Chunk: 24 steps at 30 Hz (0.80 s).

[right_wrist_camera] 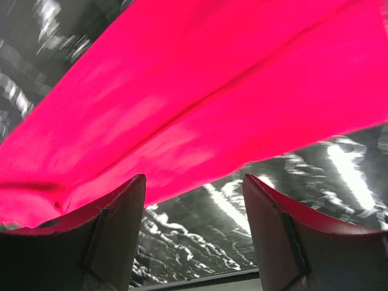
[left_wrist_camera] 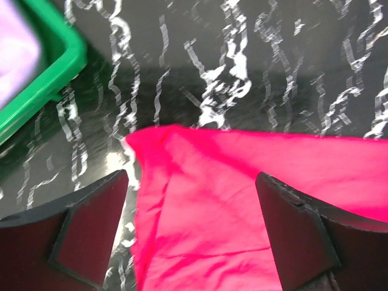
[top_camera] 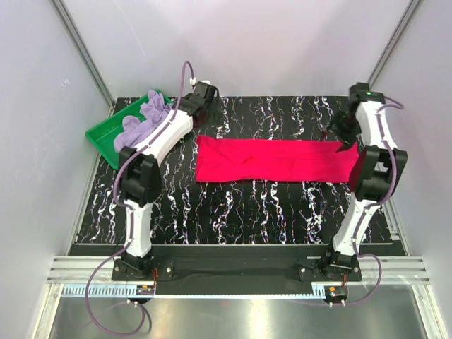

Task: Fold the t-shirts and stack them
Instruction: Fold the tshirt

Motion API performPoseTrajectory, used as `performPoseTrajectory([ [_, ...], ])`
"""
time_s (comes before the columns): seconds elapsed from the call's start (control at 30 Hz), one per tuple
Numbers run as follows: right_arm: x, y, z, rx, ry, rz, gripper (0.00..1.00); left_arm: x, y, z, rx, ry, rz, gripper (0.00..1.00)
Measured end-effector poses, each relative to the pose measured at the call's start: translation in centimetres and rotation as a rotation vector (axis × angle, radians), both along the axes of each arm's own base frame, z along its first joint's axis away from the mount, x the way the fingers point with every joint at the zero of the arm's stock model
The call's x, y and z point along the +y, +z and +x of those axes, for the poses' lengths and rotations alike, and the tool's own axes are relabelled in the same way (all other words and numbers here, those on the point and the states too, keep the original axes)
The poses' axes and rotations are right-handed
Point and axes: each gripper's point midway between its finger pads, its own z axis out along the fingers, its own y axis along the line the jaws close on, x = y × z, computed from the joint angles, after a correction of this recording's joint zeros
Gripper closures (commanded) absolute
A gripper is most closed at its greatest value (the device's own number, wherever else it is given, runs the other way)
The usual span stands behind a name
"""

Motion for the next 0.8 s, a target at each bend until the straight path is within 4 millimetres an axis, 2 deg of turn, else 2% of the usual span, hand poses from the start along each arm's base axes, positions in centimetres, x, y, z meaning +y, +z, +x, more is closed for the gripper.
performPoseTrajectory([
  [0.1, 3.9, -0.2, 0.7, -0.023, 0.089, 0.037, 0.28, 1.3, -0.1, -2.2, 0.028, 0.003, 0.024, 0.11],
  [0.23, 10.0, -0.3, 2.0, -0.082, 0.216, 0.111, 0.33, 3.4, 0.7, -6.7, 0.054, -0.023, 0.045, 0.26],
  [0.37, 17.3, 0.2, 3.2, -0.164, 0.325, 0.214, 0.37, 4.6, 1.2, -11.6, 0.068, -0.078, -0.022, 0.28],
  [0.4, 18.5, 0.4, 3.4, -0.182, 0.333, 0.240, 0.38, 4.8, 0.9, -12.5, 0.076, -0.091, -0.042, 0.28],
  [0.43, 21.2, 0.7, 3.3, -0.199, 0.372, 0.270, 0.41, 4.8, 0.4, -13.3, 0.086, -0.104, -0.067, 0.28],
  [0.47, 22.9, 1.0, 3.3, -0.216, 0.393, 0.295, 0.42, 4.9, -0.4, -14.1, 0.107, -0.119, -0.090, 0.27],
  [0.53, 26.8, 1.4, 3.2, -0.240, 0.429, 0.358, 0.44, 4.8, -2.1, -15.1, 0.146, -0.136, -0.124, 0.25],
  [0.63, 30.8, 0.7, 2.7, -0.227, 0.445, 0.429, 0.45, 4.8, -4.6, -16.2, 0.213, -0.145, -0.160, 0.23],
  [0.8, 33.4, -2.8, 1.7, -0.143, 0.415, 0.464, 0.46, 3.8, -6.0, -15.3, 0.227, -0.174, -0.203, 0.25],
])
